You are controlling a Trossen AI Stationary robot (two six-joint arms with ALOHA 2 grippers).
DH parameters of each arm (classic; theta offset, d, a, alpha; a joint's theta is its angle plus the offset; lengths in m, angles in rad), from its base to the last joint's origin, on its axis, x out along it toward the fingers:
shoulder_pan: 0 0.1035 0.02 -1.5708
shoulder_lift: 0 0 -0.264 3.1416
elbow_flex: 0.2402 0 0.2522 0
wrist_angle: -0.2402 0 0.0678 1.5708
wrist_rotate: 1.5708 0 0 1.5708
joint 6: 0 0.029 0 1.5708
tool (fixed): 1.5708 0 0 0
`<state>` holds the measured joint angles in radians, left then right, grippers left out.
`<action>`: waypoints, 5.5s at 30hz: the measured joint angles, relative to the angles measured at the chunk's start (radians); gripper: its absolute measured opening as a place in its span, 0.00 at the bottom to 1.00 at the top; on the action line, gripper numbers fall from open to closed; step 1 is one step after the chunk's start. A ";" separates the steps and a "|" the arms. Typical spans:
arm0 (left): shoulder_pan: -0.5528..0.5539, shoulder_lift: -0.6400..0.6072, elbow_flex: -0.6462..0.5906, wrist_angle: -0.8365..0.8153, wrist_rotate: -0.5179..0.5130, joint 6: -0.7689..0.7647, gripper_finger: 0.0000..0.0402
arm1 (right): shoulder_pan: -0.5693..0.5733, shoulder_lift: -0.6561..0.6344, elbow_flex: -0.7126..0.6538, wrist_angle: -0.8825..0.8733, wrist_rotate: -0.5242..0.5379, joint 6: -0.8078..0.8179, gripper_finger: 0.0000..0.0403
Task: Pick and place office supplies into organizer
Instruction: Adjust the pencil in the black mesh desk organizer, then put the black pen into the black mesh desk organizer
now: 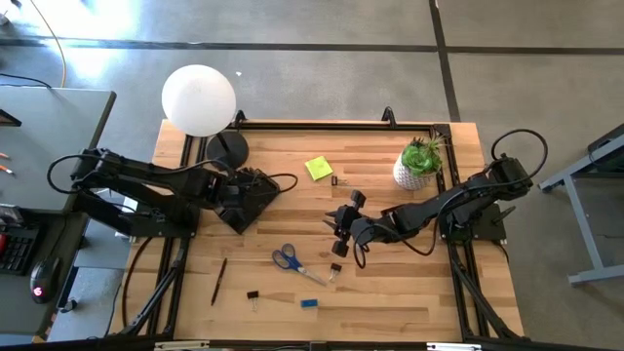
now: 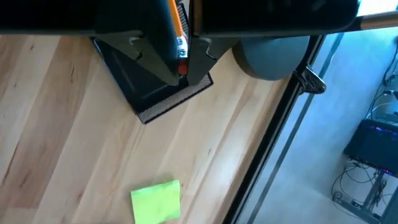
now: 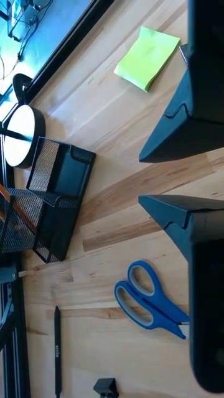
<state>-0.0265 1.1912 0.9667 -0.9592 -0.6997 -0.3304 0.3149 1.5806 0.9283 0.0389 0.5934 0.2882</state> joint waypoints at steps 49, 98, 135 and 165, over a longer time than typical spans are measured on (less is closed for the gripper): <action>-0.137 -0.474 -0.300 0.105 -0.105 -0.228 0.04 | 0.013 0.000 0.000 -0.012 0.008 0.051 0.22; -0.137 -0.494 -0.300 0.158 -0.105 -0.191 0.04 | 0.012 0.000 0.000 0.011 0.015 0.044 0.22; -0.137 -0.494 -0.300 0.152 -0.050 -0.203 0.04 | 0.012 0.000 0.000 0.011 0.007 0.044 0.22; -0.138 -0.493 -0.299 0.336 0.014 -0.099 0.39 | 0.012 0.000 0.000 0.002 0.004 0.048 0.22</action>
<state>-0.1641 0.6979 0.6674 -0.6234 -0.6857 -0.4290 0.3271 1.5810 0.9279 0.0410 0.5972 0.3359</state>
